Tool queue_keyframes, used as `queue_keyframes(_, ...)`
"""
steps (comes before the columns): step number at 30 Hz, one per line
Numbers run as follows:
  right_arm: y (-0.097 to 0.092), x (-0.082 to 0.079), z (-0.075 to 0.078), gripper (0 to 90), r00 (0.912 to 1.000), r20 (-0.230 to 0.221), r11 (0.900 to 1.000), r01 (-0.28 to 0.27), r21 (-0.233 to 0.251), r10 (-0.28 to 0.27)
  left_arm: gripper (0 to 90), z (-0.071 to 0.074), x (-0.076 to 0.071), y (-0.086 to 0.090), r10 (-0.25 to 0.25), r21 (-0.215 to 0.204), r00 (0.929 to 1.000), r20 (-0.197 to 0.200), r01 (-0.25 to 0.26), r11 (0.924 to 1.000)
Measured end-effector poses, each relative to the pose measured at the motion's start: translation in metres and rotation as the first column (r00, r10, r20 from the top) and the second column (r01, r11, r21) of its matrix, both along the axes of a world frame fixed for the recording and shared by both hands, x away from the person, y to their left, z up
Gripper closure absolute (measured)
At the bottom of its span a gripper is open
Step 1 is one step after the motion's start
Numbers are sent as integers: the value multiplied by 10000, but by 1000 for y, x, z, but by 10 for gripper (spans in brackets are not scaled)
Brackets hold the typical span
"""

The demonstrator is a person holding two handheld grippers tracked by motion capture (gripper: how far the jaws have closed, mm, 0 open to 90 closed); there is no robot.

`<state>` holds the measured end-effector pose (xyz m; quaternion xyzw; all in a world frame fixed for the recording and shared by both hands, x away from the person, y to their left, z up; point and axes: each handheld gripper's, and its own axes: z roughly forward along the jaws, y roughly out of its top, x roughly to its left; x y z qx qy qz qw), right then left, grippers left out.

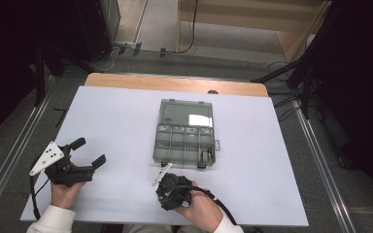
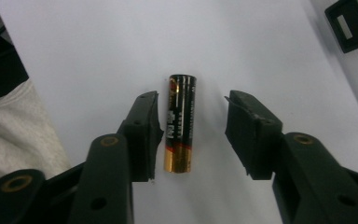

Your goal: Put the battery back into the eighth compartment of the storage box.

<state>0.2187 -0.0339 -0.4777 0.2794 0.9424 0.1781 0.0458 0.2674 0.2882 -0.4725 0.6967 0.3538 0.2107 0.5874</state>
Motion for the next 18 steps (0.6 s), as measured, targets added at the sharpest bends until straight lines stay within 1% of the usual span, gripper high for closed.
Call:
queue_keyframes(2,2,-2,1,586,9999,37,9999,-138,-91,138,0,0,0,0,2,-19,10000,2,-2,10000)
queue_keyframes(3,3,-3,1,597,9999,7,9998,-117,-153,117,0,0,0,0,2,-6,10000,13,-2,10000)
queue_keyframes(6,4,-2,0,615,9999,-109,9996,4,-281,-7,0,0,0,0,5,-13,10000,14,-5,10000)
queue_keyframes(8,4,-2,-1,653,9997,-229,9994,104,-317,-111,0,0,0,0,3,-10,10000,15,-3,10000)
queue_keyframes(10,3,-1,-1,670,9993,-293,9990,208,-389,-219,0,0,0,0,6,-6,10000,16,-6,10000)
queue_keyframes(11,3,-1,-1,691,9992,-324,9991,232,-351,-244,0,0,0,1,5,0,10000,9,-5,10000)
queue_keyframes(14,2,0,-1,760,9987,-504,9996,65,-277,-79,0,0,0,0,-8,6,10000,17,8,10000)
queue_keyframes(18,0,2,-1,774,9979,-651,9997,53,-217,-67,0,0,0,0,-8,38,10000,21,8,10000)
